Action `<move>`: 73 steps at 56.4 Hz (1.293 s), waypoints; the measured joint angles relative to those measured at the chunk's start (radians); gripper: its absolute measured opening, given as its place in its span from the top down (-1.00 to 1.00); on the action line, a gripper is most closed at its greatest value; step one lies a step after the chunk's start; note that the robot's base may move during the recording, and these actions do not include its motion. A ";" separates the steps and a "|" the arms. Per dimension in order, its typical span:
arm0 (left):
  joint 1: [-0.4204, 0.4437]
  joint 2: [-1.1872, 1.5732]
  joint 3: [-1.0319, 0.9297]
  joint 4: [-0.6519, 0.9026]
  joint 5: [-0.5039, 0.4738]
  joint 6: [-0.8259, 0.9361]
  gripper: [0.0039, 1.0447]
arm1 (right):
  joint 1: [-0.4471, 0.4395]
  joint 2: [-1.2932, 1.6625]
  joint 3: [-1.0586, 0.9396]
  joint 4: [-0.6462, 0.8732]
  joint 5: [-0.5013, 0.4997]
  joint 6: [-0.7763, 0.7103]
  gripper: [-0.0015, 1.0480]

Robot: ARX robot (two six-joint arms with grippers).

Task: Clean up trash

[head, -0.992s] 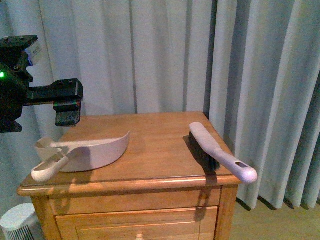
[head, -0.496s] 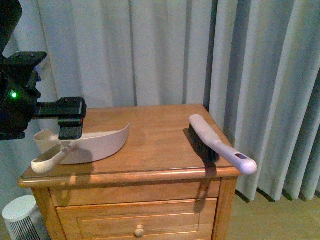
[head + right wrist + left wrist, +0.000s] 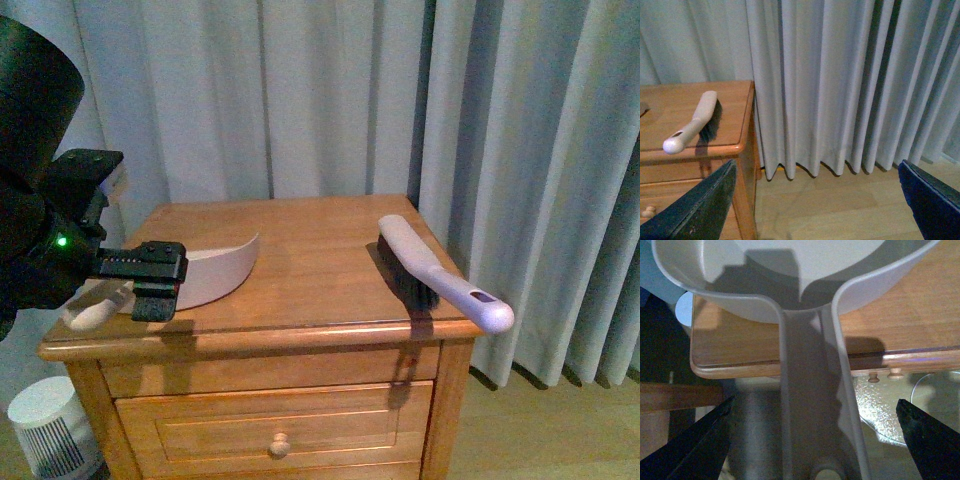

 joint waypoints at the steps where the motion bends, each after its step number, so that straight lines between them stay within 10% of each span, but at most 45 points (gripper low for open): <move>1: -0.002 0.002 0.000 0.000 -0.001 0.003 -0.86 | 0.000 0.000 0.000 0.000 0.000 0.000 -0.86; 19: -0.009 0.019 0.019 0.000 -0.029 0.043 -0.79 | 0.000 0.000 0.000 0.000 0.000 0.000 -0.86; 42: -0.015 0.019 0.032 -0.005 -0.031 0.066 0.43 | 0.000 0.000 0.000 0.000 0.000 0.000 -0.86; 73: -0.015 -0.021 0.002 0.059 0.026 0.031 0.45 | 0.000 0.000 0.000 0.000 0.000 0.000 -0.86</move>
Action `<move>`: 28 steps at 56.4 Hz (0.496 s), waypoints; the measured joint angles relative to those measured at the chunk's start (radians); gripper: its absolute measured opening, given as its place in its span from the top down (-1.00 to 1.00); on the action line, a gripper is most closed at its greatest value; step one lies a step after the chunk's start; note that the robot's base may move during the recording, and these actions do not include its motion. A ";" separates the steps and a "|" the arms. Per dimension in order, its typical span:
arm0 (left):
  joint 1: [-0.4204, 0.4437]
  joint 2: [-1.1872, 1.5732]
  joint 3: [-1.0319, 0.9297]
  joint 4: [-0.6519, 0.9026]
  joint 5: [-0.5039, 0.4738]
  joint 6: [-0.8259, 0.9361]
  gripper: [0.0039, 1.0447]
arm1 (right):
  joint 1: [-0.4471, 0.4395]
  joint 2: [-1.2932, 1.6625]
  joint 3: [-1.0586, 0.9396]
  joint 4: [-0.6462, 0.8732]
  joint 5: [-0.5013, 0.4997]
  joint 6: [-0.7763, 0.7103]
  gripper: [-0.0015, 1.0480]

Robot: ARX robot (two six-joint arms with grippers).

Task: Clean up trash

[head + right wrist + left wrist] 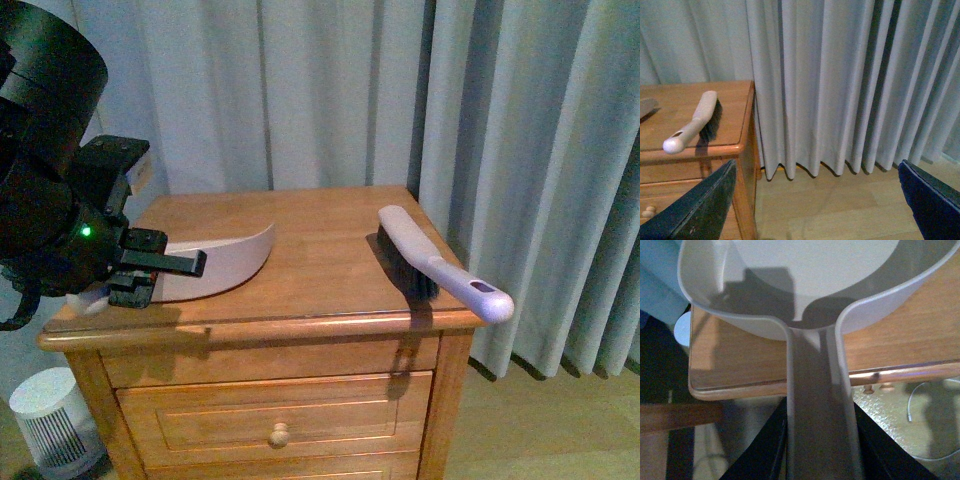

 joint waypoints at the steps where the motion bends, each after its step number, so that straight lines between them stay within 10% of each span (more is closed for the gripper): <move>1: 0.000 -0.008 -0.007 0.013 0.008 -0.005 0.45 | 0.000 0.000 0.000 0.000 0.000 0.000 -0.86; 28: 0.063 -0.474 -0.216 0.271 0.122 -0.006 0.45 | 0.000 0.000 0.000 0.000 0.000 0.000 -0.86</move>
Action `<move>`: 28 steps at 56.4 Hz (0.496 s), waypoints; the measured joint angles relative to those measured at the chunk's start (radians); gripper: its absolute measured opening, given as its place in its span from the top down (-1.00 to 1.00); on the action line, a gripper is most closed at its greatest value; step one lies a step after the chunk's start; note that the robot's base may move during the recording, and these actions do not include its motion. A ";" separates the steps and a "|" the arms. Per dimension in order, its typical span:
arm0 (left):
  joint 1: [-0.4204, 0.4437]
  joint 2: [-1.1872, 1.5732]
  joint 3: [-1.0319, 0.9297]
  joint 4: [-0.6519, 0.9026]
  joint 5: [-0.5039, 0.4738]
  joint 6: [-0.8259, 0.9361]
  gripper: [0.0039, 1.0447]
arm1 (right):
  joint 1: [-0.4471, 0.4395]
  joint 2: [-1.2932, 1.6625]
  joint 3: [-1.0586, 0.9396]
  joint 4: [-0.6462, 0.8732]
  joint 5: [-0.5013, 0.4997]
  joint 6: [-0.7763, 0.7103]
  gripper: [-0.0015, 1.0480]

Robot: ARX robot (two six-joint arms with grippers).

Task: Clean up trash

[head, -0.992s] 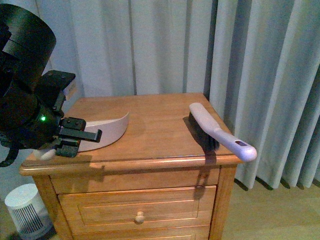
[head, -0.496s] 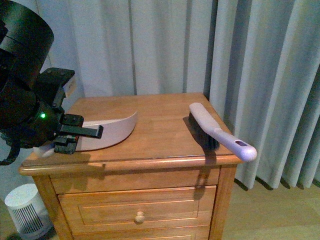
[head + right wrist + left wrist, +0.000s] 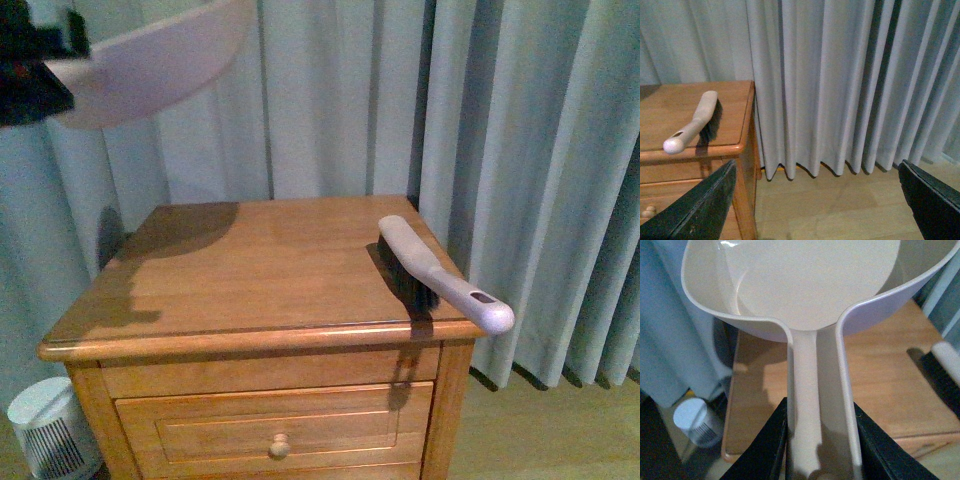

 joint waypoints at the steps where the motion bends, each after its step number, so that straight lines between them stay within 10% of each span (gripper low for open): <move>1: 0.001 -0.014 -0.008 0.007 -0.001 0.008 0.45 | 0.000 0.000 0.000 0.000 0.000 0.000 -0.86; 28: 0.082 -0.706 -0.372 -0.052 0.122 0.090 0.46 | 0.000 0.000 0.000 0.000 0.000 0.000 -0.86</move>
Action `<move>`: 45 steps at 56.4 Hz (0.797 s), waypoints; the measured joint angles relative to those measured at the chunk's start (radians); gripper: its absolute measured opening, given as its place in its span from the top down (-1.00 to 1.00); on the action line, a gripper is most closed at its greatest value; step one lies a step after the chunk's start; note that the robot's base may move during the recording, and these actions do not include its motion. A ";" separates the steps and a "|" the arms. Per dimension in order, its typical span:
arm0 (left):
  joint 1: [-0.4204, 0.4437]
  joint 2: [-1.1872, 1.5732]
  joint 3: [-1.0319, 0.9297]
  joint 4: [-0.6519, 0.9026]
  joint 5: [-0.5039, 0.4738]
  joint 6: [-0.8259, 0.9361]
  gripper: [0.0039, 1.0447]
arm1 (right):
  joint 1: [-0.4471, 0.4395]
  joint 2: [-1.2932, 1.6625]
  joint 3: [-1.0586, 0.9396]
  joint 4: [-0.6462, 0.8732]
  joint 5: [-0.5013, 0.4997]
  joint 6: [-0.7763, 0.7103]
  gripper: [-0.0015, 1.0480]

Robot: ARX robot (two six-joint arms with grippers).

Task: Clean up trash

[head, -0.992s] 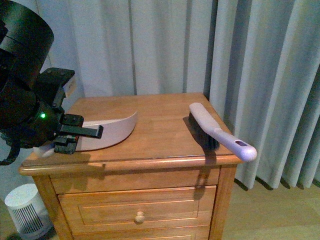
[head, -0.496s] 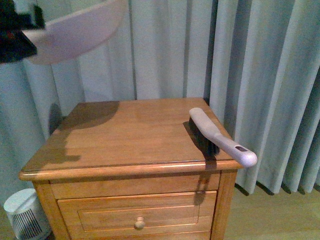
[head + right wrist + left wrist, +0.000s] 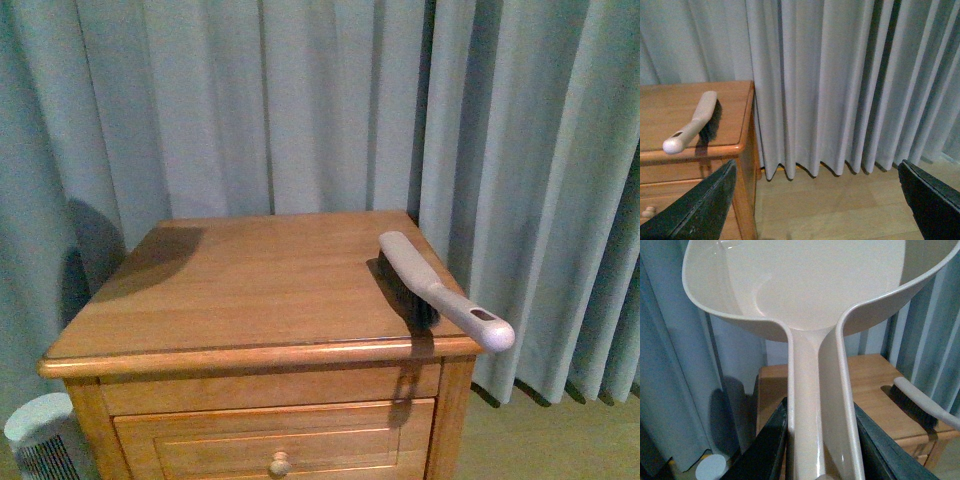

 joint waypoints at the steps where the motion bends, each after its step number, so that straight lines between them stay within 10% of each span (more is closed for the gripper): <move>1: 0.011 -0.031 -0.011 -0.021 0.014 0.000 0.46 | 0.000 0.000 0.000 0.000 0.000 0.000 -0.86; 17: 0.309 -0.302 -0.103 -0.206 0.286 -0.040 0.46 | 0.000 0.000 0.000 0.000 0.000 0.000 -0.86; 35: 0.349 -0.309 -0.136 -0.206 0.308 -0.082 0.46 | 0.000 0.000 0.000 0.000 0.000 0.000 -0.86; 45: 0.350 -0.311 -0.136 -0.206 0.309 -0.087 0.46 | 0.196 0.216 0.102 -0.112 0.311 0.058 -0.86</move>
